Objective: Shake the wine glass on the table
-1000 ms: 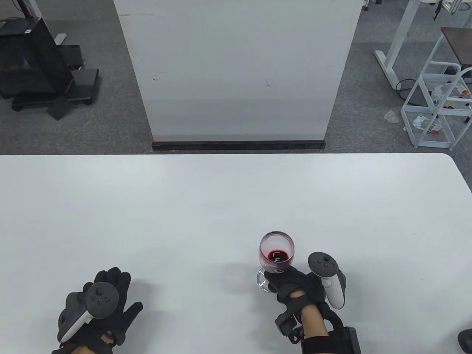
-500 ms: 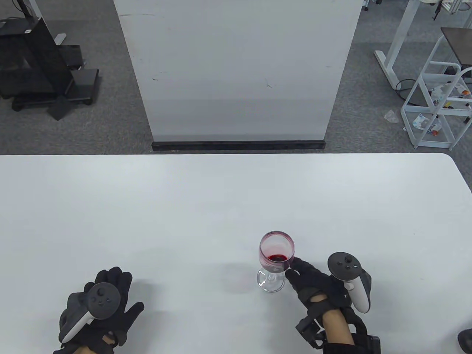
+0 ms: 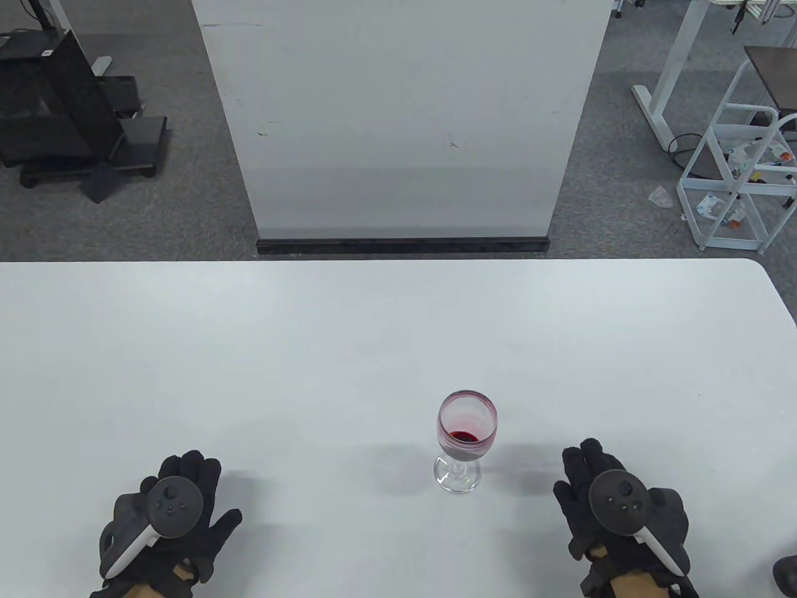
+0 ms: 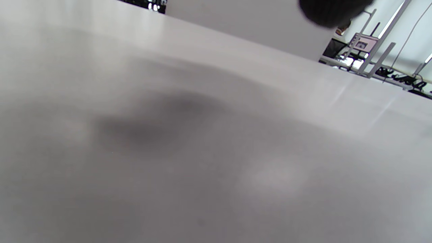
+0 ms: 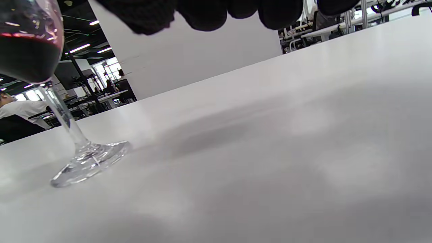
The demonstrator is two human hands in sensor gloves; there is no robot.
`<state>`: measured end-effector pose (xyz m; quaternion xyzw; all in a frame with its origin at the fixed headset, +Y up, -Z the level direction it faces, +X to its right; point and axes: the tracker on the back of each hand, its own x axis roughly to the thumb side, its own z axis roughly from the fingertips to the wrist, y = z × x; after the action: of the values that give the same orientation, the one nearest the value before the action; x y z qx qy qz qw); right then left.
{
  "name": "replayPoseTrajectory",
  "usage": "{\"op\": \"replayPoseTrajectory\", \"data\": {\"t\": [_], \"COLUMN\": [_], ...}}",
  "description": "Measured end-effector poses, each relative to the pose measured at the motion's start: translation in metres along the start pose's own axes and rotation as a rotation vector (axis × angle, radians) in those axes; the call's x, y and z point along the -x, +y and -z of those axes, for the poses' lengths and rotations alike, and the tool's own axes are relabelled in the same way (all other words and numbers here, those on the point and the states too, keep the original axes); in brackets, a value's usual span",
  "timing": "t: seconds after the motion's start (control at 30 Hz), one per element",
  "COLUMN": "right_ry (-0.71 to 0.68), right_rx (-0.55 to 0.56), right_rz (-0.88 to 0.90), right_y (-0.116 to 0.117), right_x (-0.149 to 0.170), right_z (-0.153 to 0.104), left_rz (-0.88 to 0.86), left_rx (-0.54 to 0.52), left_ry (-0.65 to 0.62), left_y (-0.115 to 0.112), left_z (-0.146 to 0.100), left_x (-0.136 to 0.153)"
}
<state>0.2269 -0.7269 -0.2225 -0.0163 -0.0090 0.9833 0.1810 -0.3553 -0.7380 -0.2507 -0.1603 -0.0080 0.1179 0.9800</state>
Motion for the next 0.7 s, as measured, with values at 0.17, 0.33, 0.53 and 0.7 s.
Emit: {"op": "replayPoseTrajectory", "data": {"t": [0.17,0.33,0.53,0.7], "right_ry": [-0.003,0.014,0.08,0.111], "right_rx": [0.004,-0.004,-0.039,-0.057], "right_rz": [-0.088,-0.187,-0.262,-0.259], "right_y": [0.003,0.012,0.019,0.021], "right_x": [-0.003,-0.007,-0.004,-0.006], "right_z": [-0.007,-0.013,-0.02,-0.026], "left_rz": [-0.002,-0.004,-0.004,-0.014], "left_rx": [0.002,-0.003,-0.004,-0.01], "left_ry": [-0.001,-0.001,0.002,0.004], "left_y": [0.0,0.001,0.001,0.002], "left_z": [0.0,0.0,0.0,-0.001], "left_x": [0.0,0.0,0.0,0.001]}}
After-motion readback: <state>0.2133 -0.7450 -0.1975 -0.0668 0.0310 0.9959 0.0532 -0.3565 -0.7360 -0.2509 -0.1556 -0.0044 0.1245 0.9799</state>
